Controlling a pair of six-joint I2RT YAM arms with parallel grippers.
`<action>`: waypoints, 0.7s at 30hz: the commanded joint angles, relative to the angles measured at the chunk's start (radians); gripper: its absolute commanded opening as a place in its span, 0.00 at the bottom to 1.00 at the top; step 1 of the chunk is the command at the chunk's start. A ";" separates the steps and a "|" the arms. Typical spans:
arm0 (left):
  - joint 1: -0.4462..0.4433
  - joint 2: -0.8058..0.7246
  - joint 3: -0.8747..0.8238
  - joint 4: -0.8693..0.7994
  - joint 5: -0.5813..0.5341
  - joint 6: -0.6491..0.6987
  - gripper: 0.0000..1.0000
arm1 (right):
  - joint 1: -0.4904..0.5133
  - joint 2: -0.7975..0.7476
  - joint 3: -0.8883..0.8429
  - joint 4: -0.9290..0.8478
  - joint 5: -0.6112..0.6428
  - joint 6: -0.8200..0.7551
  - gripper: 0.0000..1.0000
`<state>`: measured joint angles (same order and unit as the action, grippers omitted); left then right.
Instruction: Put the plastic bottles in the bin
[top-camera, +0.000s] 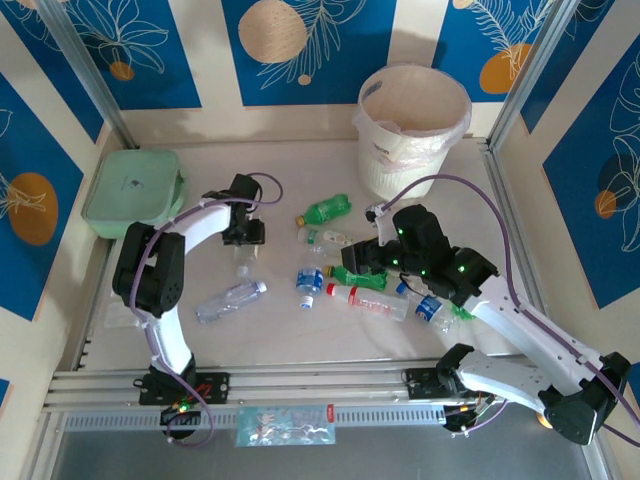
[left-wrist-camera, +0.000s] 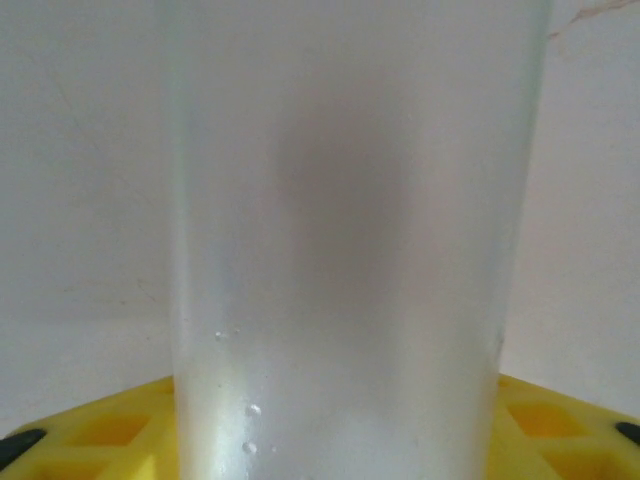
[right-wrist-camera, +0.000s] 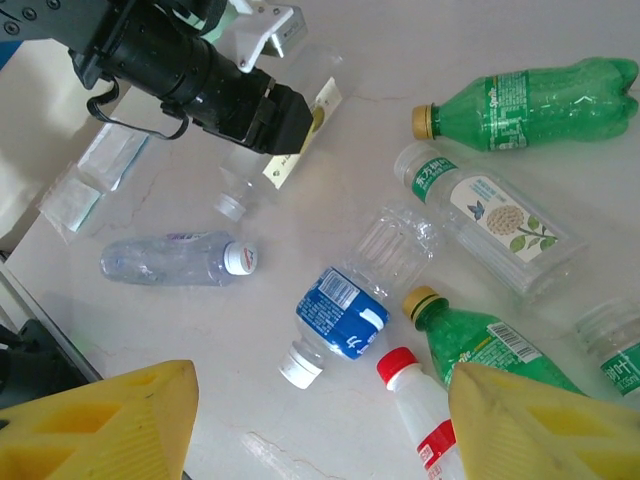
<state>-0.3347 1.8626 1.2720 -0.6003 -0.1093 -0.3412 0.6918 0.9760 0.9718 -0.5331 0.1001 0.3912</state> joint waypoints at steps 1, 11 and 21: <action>0.011 0.008 0.029 0.000 -0.031 0.027 0.51 | -0.008 -0.022 -0.011 0.014 -0.021 -0.016 0.67; 0.008 -0.168 0.090 -0.030 0.035 0.018 0.50 | -0.014 -0.017 0.025 0.008 -0.010 -0.003 0.67; -0.031 -0.488 -0.034 0.185 0.507 -0.096 0.47 | 0.118 0.008 0.115 -0.019 0.182 -0.033 0.69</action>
<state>-0.3519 1.4349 1.2953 -0.5182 0.1524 -0.3775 0.7380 0.9791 1.0351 -0.5446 0.1661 0.3893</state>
